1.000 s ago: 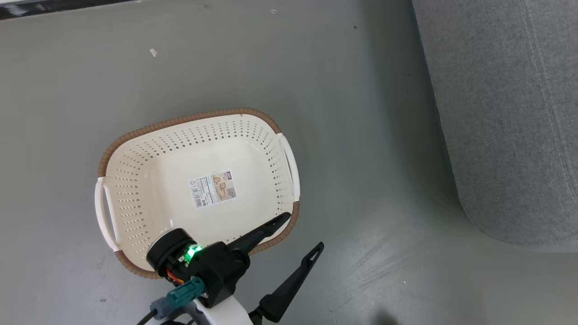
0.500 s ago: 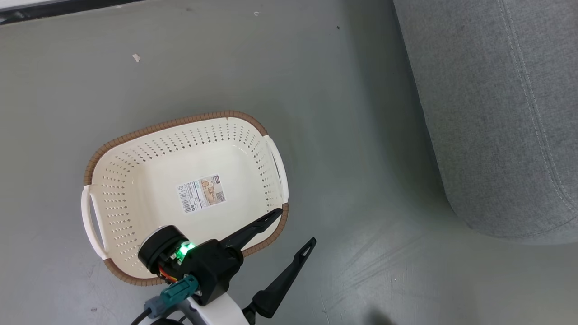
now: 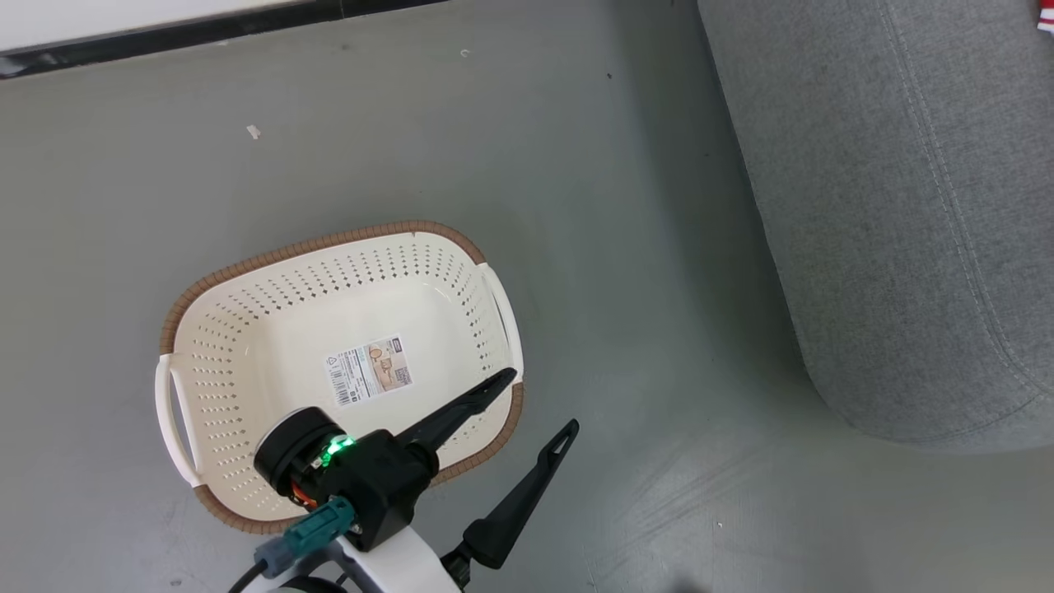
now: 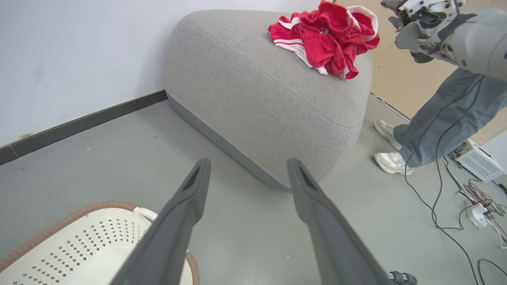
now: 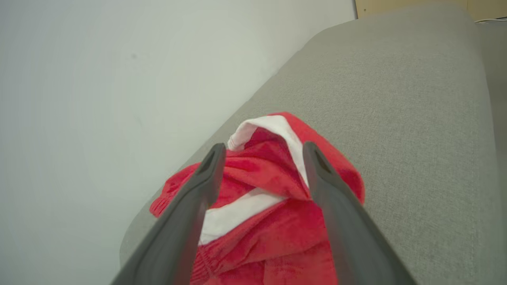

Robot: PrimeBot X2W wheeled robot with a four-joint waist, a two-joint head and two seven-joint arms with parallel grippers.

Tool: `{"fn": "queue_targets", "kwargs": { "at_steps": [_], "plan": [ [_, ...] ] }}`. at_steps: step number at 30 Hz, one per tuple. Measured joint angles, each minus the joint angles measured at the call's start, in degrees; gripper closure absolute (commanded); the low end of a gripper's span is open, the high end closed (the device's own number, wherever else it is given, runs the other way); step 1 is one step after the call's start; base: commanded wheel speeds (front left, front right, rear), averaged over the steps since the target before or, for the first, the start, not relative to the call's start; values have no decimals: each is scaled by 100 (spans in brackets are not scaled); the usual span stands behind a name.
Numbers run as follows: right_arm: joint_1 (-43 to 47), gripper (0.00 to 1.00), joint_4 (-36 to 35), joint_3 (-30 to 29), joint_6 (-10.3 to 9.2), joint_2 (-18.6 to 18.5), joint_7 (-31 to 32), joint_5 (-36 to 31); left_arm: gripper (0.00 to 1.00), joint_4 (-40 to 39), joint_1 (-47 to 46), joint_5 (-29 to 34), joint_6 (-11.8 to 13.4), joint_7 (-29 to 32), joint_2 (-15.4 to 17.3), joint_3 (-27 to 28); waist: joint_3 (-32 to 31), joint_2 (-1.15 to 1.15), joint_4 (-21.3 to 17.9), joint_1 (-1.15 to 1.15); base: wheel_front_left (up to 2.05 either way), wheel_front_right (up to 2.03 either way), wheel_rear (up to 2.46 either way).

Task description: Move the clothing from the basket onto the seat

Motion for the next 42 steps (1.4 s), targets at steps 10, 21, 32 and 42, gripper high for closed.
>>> {"fn": "queue_targets", "kwargs": {
  "at_steps": [10,21,32,42],
  "plan": [
    [788,0,-460,613,0,534,-359,199,0,191,10,-146,170,-307,-125,314,-245,0,-23,0,0,0,0],
    [1326,0,-1544,1825,0,1077,-522,182,0,572,285,-186,644,-896,-211,1039,-644,0,81,0,0,0,0],
    [1799,0,-2212,2998,0,1193,-553,-412,0,951,735,-312,1005,-1529,-391,1604,-1103,0,378,0,0,0,0],
    [2115,0,-2506,3930,0,1270,-553,-917,0,1350,1134,-369,1155,-2059,-372,2045,-1571,0,788,0,0,0,0]
  ]
}}
